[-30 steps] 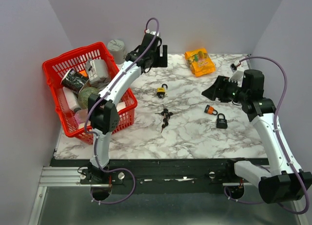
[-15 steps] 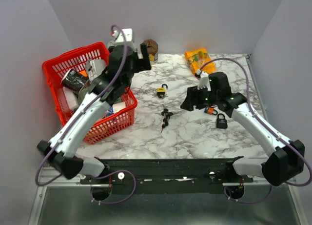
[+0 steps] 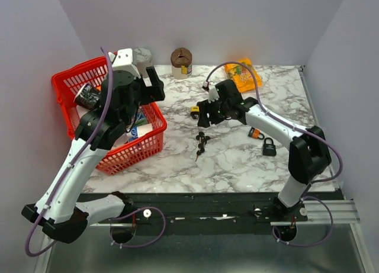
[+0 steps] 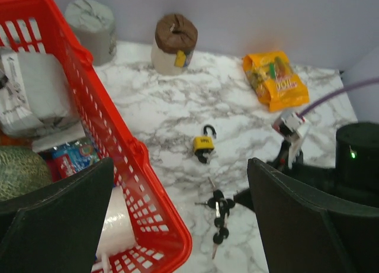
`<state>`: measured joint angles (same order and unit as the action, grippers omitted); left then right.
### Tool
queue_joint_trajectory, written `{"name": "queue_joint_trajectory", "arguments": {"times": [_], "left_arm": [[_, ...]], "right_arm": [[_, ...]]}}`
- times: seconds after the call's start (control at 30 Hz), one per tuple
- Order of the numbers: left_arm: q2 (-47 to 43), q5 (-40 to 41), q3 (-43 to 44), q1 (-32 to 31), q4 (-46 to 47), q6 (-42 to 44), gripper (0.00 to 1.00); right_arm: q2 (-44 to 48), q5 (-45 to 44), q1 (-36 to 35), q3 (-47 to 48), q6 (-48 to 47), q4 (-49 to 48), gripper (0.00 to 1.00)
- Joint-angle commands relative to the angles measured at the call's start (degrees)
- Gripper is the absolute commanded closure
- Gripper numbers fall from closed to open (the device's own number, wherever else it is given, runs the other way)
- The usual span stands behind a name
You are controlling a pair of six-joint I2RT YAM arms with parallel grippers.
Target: Unlock with the key
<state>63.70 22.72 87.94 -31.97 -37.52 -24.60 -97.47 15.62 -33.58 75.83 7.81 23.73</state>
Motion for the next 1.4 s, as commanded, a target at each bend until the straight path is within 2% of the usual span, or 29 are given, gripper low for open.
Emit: {"name": "queue_joint_trajectory", "arguments": {"times": [0.0, 0.13, 0.2, 0.57, 0.9, 1.03, 1.2, 1.37], "left_arm": [[1.4, -13.2, -2.2, 1.1, -8.2, -6.5, 0.01], [5.7, -15.0, -0.4, 1.4, -13.8, -9.0, 0.01], [6.9, -13.0, 0.3, 1.5, -15.8, -10.6, 0.01], [5.0, -15.3, -1.6, 1.4, -13.2, -11.6, 0.01], [6.9, -17.4, -0.4, 1.4, -12.8, -9.6, 0.01], [6.8, -18.1, -0.9, 1.4, -12.8, -9.3, 0.01], [5.6, -18.2, -2.2, 1.4, -11.8, -9.1, 0.01], [4.9, -18.7, -2.5, 1.4, -11.9, -9.3, 0.01]], "right_arm": [[-5.9, -2.7, -0.5, 4.9, -1.6, 0.4, 0.31], [-9.2, -5.3, -1.6, 5.9, -1.3, 1.8, 0.33], [-10.5, -6.6, -2.4, 5.1, -0.7, 1.9, 0.33], [-16.7, -13.9, -5.0, 7.6, 3.4, 2.1, 0.42], [-22.1, -17.2, -7.0, 10.5, 6.2, 6.9, 0.47], [-22.6, -20.8, -7.0, 10.0, 8.0, 8.8, 0.55], [-22.1, -20.6, -7.0, 8.9, 9.1, 8.8, 0.65], [-22.2, -19.6, -7.0, 8.7, 9.4, 8.5, 0.82]]}}
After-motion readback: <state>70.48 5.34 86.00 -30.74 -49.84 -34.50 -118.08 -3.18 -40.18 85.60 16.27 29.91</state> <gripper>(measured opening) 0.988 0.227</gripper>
